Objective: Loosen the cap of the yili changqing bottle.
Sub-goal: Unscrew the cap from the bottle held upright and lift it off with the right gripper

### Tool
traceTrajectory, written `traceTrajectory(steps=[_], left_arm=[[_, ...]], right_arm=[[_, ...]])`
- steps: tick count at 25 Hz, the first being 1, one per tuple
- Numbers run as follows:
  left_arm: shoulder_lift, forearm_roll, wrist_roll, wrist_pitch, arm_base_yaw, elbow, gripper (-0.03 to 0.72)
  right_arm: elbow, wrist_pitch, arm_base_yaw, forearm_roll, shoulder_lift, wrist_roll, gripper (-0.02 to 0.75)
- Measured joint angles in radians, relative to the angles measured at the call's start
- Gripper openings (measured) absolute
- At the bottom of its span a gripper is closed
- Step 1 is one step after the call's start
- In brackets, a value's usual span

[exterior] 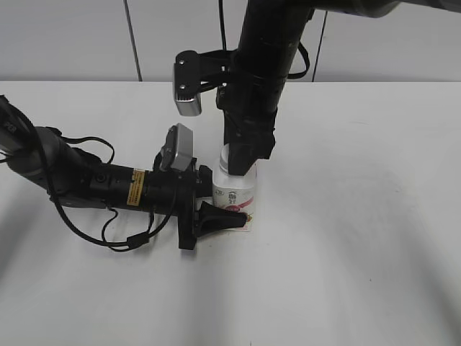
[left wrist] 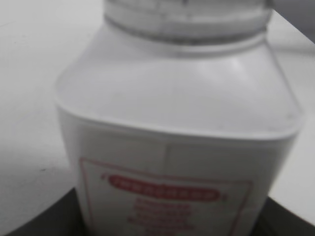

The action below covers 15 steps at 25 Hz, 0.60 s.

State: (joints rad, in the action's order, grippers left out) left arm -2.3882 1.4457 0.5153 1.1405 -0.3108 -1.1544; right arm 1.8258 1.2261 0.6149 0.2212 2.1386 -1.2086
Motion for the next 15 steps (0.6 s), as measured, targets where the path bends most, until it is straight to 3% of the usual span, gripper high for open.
traceTrajectory(steps=[15], left_arm=[[0.000,0.000,0.000,0.000,0.000,0.000,0.407]], right_arm=[[0.000,-0.001,0.000,0.000,-0.026,0.031,0.389]])
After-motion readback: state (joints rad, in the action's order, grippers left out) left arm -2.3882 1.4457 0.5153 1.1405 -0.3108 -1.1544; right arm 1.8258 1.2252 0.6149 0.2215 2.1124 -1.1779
